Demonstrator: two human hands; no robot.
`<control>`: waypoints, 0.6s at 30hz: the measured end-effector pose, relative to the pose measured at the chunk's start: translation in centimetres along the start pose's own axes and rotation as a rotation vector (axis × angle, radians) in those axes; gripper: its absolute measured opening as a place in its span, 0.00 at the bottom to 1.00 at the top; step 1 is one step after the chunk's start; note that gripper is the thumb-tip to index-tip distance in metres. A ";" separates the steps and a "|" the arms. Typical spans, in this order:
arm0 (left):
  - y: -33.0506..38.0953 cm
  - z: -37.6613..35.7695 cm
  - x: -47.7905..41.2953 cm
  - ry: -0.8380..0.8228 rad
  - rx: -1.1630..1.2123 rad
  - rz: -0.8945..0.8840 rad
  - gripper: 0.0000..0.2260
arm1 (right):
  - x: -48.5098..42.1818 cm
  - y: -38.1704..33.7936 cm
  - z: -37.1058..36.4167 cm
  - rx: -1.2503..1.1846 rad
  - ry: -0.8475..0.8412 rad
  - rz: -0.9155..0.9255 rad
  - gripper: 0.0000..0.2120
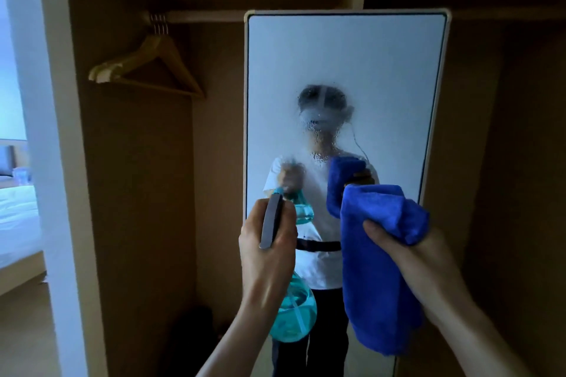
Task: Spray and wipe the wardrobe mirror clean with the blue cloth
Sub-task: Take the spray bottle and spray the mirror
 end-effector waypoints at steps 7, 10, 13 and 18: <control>-0.9 3.0 -0.5 0.077 -0.029 0.018 0.09 | 0.6 0.9 -2.5 0.030 -0.032 -0.010 0.20; -1.5 4.2 -0.2 0.066 -0.020 0.040 0.08 | 1.0 1.2 -3.2 0.025 -0.024 -0.037 0.13; -2.1 5.3 0.2 0.066 -0.043 0.053 0.09 | 1.5 1.2 -4.1 0.045 -0.027 -0.023 0.11; -2.7 6.5 0.9 0.033 -0.062 0.065 0.12 | 2.6 1.8 -5.1 0.068 -0.013 -0.076 0.10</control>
Point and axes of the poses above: each hand's wrist, its own x-axis away from the middle knuckle, its own z-axis out of the back of the hand, y = z × x, the point moved 5 cm from there along -x, towards the middle knuckle, and after that the axes turned 4 degrees about y, right-handed, at the moved point
